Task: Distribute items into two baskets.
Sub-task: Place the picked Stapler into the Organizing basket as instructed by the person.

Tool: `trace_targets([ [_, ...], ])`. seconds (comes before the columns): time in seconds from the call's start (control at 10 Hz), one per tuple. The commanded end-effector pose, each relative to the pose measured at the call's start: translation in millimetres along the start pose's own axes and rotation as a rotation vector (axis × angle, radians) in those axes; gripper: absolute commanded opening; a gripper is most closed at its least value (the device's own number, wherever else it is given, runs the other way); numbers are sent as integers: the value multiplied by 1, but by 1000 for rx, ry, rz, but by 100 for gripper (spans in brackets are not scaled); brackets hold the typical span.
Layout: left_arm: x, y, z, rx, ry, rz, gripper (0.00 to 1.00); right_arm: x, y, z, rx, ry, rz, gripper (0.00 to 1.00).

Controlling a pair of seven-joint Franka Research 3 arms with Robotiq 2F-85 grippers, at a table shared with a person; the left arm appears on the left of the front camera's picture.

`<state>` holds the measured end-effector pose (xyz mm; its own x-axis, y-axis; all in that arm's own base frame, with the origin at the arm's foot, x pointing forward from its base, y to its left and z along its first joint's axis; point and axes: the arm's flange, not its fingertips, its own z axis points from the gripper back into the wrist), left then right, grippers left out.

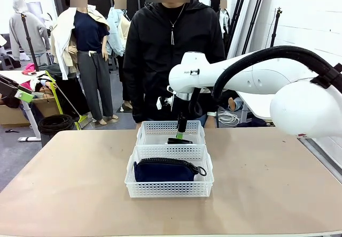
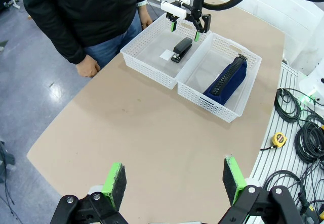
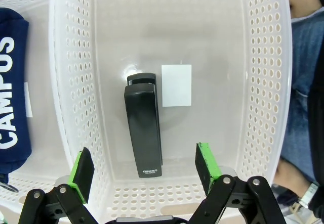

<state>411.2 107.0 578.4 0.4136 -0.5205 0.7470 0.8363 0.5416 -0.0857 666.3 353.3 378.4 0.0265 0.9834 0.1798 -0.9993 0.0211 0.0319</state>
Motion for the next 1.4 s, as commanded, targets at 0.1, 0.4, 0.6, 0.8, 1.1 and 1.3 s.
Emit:
trace_targets([
  [0.1,-1,-1,1,-10,-18,-1,100,1,-1,0,-7,-4,1,100],
  [0.4,-1,-1,1,-10,-18,-1,100,1,-1,0,-7,-4,1,100],
  [0.6,-1,-1,1,-10,-18,-1,100,-8,16,27,-31,7,-45,100],
  [0.8,-1,-1,1,-10,-18,-1,100,-39,42,72,-89,-44,-133,100],
  [1.1,-1,-1,1,-10,-18,-1,100,-93,98,129,-156,-168,-212,100],
  [1.3,-1,-1,1,-10,-18,-1,100,-140,134,162,-184,-228,-280,100],
])
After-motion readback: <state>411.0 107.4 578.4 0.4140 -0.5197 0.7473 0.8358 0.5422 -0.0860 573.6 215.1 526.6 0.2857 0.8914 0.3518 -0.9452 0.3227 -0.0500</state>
